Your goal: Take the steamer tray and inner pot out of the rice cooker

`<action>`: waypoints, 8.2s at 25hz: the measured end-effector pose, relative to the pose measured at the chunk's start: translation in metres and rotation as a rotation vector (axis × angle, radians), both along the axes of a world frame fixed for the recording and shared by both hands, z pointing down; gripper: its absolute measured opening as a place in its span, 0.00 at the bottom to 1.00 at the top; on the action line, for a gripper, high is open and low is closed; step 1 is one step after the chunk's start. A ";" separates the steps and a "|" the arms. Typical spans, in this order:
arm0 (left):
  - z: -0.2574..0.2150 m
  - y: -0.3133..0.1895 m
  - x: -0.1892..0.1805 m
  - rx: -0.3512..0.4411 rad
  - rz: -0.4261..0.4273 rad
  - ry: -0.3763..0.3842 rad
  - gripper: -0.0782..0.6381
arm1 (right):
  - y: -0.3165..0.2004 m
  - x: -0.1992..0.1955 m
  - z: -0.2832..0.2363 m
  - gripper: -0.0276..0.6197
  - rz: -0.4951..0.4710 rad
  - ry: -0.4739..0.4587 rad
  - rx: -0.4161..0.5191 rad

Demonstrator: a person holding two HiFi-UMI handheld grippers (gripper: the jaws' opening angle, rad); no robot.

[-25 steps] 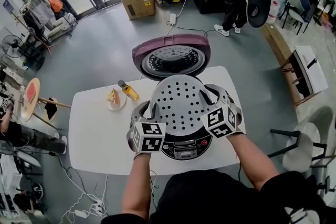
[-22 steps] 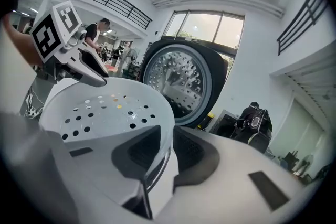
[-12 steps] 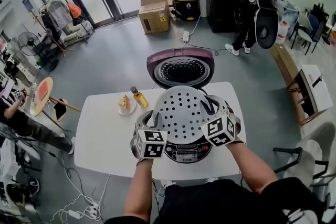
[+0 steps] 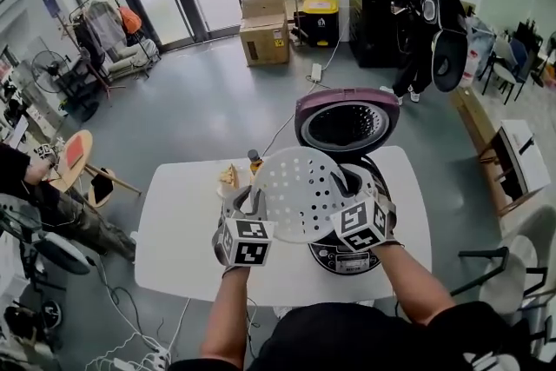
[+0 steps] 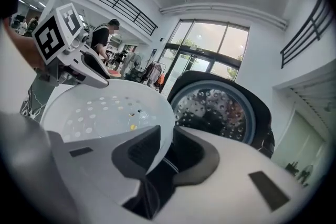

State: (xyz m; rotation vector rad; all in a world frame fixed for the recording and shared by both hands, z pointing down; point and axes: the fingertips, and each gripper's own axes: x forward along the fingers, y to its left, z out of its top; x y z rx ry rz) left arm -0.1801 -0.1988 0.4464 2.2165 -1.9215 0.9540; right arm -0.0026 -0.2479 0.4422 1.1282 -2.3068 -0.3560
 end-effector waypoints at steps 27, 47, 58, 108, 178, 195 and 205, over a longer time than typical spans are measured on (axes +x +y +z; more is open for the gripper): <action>0.104 0.142 -0.340 -0.092 -0.439 0.093 0.20 | 0.078 -0.368 0.117 0.15 -0.322 0.072 -0.176; 0.254 0.171 -0.428 -0.258 -0.621 0.143 0.19 | 0.084 -0.473 0.269 0.12 -0.351 0.084 -0.398; 0.265 0.162 -0.435 -0.277 -0.624 0.178 0.39 | 0.078 -0.481 0.257 0.31 -0.380 0.044 -0.349; 0.028 0.006 0.102 -0.095 0.112 0.774 0.65 | 0.033 0.100 0.011 0.57 0.077 -0.501 -0.342; 0.085 -0.007 0.109 -0.575 0.062 1.341 0.13 | 0.013 0.150 0.085 0.08 0.164 -1.029 -1.087; -0.028 0.044 0.021 -0.268 0.132 1.395 0.13 | 0.058 0.052 -0.065 0.09 -0.123 -1.104 -0.863; -0.008 0.103 -0.088 -0.189 -0.013 1.311 0.14 | 0.093 -0.056 -0.036 0.09 -0.147 -1.037 -0.932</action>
